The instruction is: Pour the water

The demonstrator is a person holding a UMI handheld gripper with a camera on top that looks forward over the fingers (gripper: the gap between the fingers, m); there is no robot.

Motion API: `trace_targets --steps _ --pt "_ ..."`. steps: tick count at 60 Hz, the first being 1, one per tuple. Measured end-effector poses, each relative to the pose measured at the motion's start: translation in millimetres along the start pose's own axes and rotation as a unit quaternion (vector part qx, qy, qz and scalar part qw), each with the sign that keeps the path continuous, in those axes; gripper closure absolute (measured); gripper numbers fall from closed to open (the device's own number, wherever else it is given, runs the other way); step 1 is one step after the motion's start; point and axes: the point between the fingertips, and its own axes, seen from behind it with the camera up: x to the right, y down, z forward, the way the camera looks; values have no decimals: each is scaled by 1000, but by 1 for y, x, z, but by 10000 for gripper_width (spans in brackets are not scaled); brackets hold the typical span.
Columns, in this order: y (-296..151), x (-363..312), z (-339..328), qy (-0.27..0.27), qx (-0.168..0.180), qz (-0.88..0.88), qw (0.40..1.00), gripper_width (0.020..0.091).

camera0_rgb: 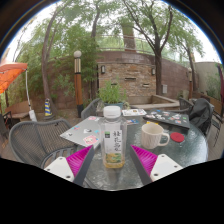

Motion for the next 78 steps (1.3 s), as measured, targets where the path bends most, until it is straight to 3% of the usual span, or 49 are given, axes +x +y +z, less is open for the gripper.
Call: trace_targets --steps 17,19,20,21,23,34,41,52,56,60,64,71,78 --pt "-28 14 91 40 67 -20 997 290" --pt "-30 13 97 39 70 -22 997 347" --pt "-30 13 101 38 70 -23 997 425" --pt "-28 12 103 35 68 -24 997 459" --pt "-29 10 105 30 74 -18 997 480" --pt "-22 11 110 2 50 -33 998 609" --pt "-26 -2 108 -27 9 -12 1000 617" --pt "-141 -2 99 -112 57 187 974 616" --pt "-178 21 103 -142 70 327 932 618" --pt "-196 50 99 -165 59 483 858 619" --pt "-182 72 109 -191 29 613 766 618" --pt "-135 89 121 -179 -23 799 574 621" --pt "-105 81 114 -191 -35 876 442 621"
